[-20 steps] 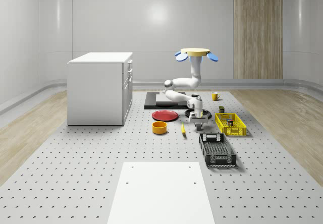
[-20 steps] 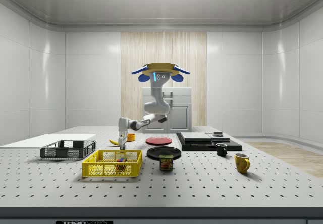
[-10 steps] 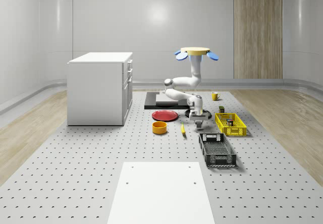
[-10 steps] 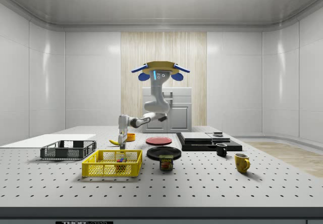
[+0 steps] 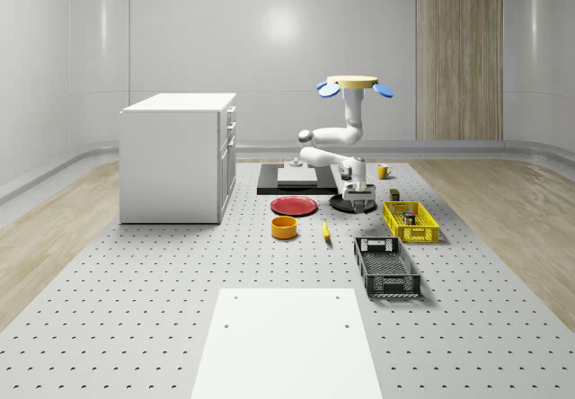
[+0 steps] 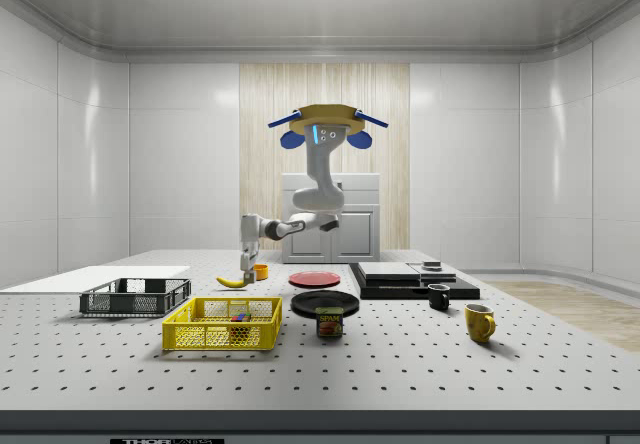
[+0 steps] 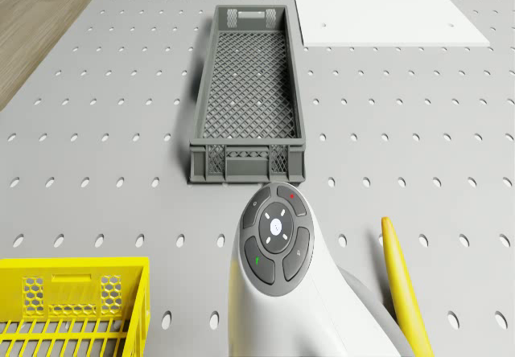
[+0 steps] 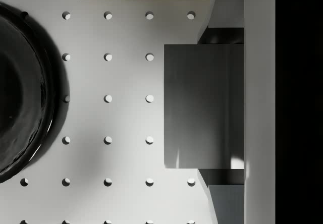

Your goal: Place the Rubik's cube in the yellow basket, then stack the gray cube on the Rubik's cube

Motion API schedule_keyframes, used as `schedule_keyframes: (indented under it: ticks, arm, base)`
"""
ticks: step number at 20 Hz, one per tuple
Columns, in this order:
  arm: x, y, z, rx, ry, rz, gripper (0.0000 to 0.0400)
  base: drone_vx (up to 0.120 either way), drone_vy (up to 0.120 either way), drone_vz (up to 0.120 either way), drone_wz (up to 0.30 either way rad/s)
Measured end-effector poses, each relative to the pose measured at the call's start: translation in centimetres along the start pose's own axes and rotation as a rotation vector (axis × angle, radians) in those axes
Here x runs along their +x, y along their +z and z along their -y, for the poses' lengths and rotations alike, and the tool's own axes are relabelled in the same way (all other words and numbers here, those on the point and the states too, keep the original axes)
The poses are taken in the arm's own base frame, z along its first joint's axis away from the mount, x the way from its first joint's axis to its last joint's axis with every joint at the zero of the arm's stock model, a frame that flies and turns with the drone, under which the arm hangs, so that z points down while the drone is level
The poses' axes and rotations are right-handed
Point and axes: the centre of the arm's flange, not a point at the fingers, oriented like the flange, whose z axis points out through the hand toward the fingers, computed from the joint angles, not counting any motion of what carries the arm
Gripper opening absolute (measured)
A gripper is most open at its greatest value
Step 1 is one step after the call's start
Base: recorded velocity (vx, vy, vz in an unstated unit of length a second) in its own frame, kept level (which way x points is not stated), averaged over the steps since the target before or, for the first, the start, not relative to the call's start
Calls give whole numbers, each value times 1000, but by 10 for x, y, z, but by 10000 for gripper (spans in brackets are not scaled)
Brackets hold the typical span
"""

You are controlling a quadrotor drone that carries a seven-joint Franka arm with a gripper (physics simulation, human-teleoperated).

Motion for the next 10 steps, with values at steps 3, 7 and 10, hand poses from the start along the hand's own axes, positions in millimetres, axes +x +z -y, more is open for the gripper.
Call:
schedule_keyframes:
  ticks: [3, 7, 10]
  arm:
    - [0, -1, 0, 0, 0, 0, 250]
    - [0, -1, 0, 0, 0, 0, 250]
    - [0, -1, 0, 0, 0, 0, 250]
  base:
    - [-120, 120, 0, 0]
    - [-120, 120, 0, 0]
    - [-53, 120, 0, 0]
